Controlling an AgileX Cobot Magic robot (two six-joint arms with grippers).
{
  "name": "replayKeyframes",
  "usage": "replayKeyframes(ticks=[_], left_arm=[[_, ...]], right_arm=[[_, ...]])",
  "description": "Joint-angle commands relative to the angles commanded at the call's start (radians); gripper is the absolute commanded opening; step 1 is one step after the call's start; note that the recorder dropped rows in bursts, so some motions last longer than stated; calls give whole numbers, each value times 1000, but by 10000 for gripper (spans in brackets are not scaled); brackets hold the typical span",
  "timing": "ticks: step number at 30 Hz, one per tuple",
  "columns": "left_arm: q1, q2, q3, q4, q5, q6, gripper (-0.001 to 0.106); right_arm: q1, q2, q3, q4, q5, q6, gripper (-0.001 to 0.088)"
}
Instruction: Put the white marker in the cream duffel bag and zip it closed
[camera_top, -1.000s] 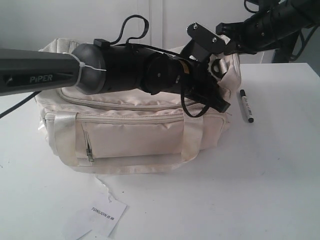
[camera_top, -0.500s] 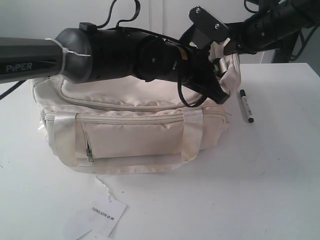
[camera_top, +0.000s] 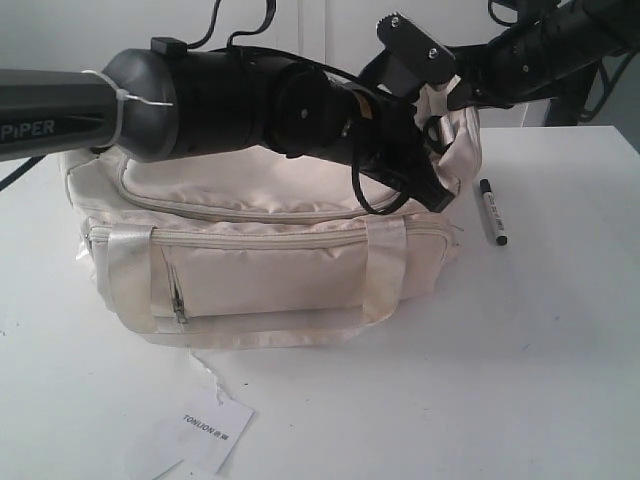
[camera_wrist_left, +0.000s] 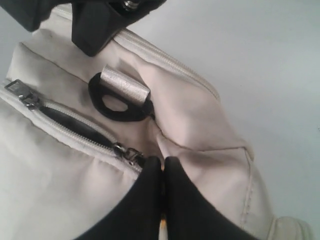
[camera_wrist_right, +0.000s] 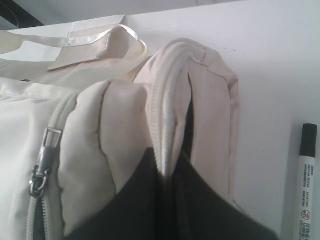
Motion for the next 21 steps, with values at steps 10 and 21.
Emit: replayKeyframes(ticks=[10,21], left_arm=[[0,-23,0,0,37,0,0],[-4,-37,0,-4,83,-41,0]], right_arm=[[0,0,0,0,0,0,0],[0,0,0,0,0,0,0]])
